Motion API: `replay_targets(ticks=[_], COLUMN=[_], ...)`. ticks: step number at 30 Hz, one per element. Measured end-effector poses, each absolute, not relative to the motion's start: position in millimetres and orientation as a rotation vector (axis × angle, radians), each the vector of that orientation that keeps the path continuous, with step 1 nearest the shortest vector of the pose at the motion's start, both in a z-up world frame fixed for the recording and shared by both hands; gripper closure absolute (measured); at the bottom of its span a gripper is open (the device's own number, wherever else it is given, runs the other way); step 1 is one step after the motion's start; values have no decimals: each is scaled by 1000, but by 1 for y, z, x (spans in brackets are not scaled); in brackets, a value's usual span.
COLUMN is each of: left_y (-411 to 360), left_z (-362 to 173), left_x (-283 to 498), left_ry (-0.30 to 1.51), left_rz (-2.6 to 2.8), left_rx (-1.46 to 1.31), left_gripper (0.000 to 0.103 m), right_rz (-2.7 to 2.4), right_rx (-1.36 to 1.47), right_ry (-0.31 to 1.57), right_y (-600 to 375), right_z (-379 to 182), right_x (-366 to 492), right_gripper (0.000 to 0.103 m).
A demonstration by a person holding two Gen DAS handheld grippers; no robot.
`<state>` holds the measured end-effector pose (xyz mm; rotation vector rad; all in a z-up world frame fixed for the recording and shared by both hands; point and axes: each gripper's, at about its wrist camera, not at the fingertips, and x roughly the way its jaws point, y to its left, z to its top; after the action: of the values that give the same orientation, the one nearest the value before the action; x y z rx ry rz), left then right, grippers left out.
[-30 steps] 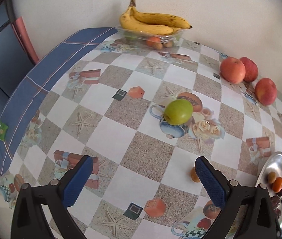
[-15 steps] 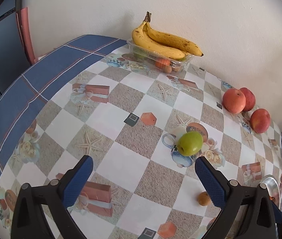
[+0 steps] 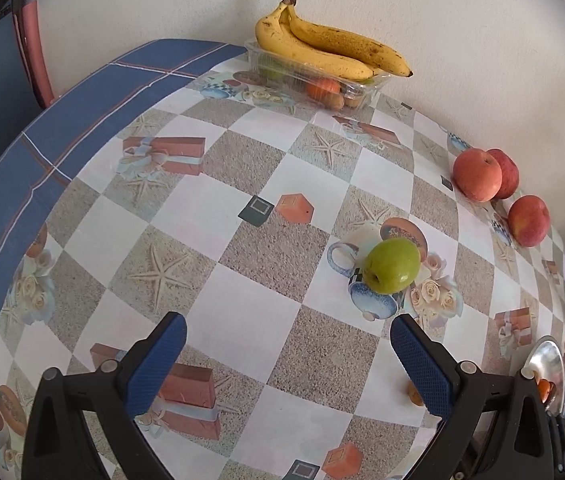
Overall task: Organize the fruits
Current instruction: 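Grasp a small brown fruit with the right gripper while the left gripper grasps the green pear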
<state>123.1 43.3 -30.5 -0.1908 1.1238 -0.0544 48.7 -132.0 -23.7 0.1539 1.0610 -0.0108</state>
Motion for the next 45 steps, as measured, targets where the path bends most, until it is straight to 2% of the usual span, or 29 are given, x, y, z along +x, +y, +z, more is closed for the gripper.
replay_targets(ticks=[4, 7, 12, 14, 18, 20, 22, 23, 25, 28, 32, 34, 36, 38, 45], left_y=[48, 50, 46, 43, 33, 29, 24, 21, 15, 5, -5, -12, -19, -25, -22], left_z=[-34, -39, -44, -45, -48, -49, -51, -52, -54, -59, -60, -59, -58, -58, -51], left_x=[127, 131, 140, 144, 152, 154, 157, 158, 162, 167, 174, 176, 177, 176, 164], left_ry=[1141, 1159, 1170, 1168, 1157, 1147, 1143, 1143, 1148, 1153, 1138, 1127, 1135, 1144, 1151], left_rz=[-57, -64, -101, -118, -158, -169, -184, -188, -201, -208, -245, -275, -309, -333, -315], left_rx=[-225, -253, -282, -286, -269, -258, -252, -248, -235, -208, -206, -194, -197, -207, -193], left_gripper=[0, 1, 2, 3, 7, 7, 7, 7, 15, 16, 26, 34, 51, 59, 60], right_rz=[0, 4, 15, 22, 34, 48, 67, 67, 59, 14, -17, -24, -22, -21, -31], right_rx=[127, 122, 133, 136, 144, 163, 188, 190, 197, 214, 249, 250, 262, 263, 256], right_ry=[1074, 1084, 1111, 1127, 1142, 1144, 1145, 1143, 1134, 1128, 1119, 1116, 1115, 1114, 1119], right_y=[-124, -120, -116, -115, -114, -116, -117, -118, -121, -132, -150, -154, -157, -159, -161], right_z=[-29, -33, -45, -51, -58, -59, -60, -60, -59, -60, -61, -61, -61, -61, -60], right_x=[52, 54, 61, 65, 69, 71, 73, 74, 75, 76, 77, 76, 77, 77, 73], right_gripper=[7, 31, 34, 47, 54, 69, 77, 77, 77, 77, 77, 77, 77, 77, 77])
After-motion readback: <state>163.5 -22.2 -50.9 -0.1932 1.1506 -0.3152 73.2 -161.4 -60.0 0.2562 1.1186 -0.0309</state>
